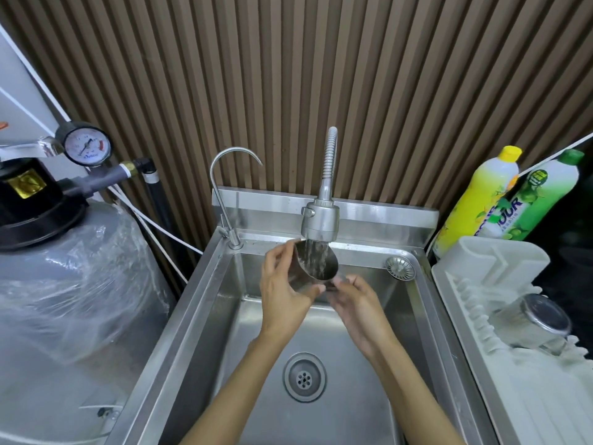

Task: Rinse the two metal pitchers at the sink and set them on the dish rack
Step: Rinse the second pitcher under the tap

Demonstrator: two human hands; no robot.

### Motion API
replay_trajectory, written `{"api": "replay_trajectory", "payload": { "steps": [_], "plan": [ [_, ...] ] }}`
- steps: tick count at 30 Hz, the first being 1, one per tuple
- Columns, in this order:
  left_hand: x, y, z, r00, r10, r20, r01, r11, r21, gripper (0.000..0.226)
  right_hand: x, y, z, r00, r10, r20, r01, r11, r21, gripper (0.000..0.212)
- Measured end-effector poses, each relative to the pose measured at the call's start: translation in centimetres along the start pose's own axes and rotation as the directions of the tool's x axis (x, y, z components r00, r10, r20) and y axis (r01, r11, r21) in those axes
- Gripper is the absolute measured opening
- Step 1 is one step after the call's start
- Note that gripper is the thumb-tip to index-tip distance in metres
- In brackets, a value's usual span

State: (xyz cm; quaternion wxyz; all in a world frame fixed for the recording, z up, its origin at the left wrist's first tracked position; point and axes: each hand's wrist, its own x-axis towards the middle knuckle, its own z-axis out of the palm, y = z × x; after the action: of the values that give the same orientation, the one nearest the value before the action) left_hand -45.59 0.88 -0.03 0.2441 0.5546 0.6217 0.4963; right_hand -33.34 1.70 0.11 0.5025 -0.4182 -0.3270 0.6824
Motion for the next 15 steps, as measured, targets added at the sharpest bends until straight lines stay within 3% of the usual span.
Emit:
{"api": "replay_trajectory", "payload": {
  "steps": [2, 4, 7, 8, 9, 12, 15],
  "plan": [
    [-0.9, 0.5, -0.1, 0.999, -0.037, -0.031, 0.041, 0.989, 0.144, 0.092, 0.1, -0.4, -0.6, 0.997, 0.072, 0.005, -0.071, 0.996, -0.056, 0.02],
    [-1.7, 0.1, 0.3, 0.984, -0.172, -0.045, 0.175, 0.98, 0.091, 0.091, 0.4, -1.8, -0.5, 0.996, 0.007, -0.094, -0.039, 0.941, -0.336, 0.019],
    [-1.9, -0.8, 0.8, 0.918, -0.378, 0.123, 0.397, 0.89, -0.224, 0.058, 0.4, -4.3, 0.7, 0.964, -0.236, -0.121, 0.043, 0.59, -0.806, 0.016],
    [-1.7, -0.9, 1.0, 0.895, -0.399, 0.2, 0.444, 0.847, -0.293, 0.04, 0.2, -4.4, 1.3, 0.949, -0.304, -0.081, 0.089, 0.506, -0.858, 0.012],
    [-1.5, -0.9, 1.2, 0.897, -0.374, 0.236, 0.437, 0.832, -0.343, 0.033, -0.1, -4.2, 1.7, 0.934, -0.353, -0.056, 0.136, 0.495, -0.858, 0.008],
    [-0.3, -0.9, 1.2, 0.967, -0.233, 0.103, 0.254, 0.91, -0.328, 0.055, -0.2, -2.6, 2.1, 0.926, -0.364, -0.1, 0.241, 0.774, -0.586, 0.005],
    [0.3, -0.8, 0.3, 0.998, -0.057, 0.019, 0.059, 0.986, -0.155, 0.078, 0.7, -0.4, 0.6, 0.989, -0.136, -0.055, 0.125, 0.977, -0.171, 0.017]
  ]
}}
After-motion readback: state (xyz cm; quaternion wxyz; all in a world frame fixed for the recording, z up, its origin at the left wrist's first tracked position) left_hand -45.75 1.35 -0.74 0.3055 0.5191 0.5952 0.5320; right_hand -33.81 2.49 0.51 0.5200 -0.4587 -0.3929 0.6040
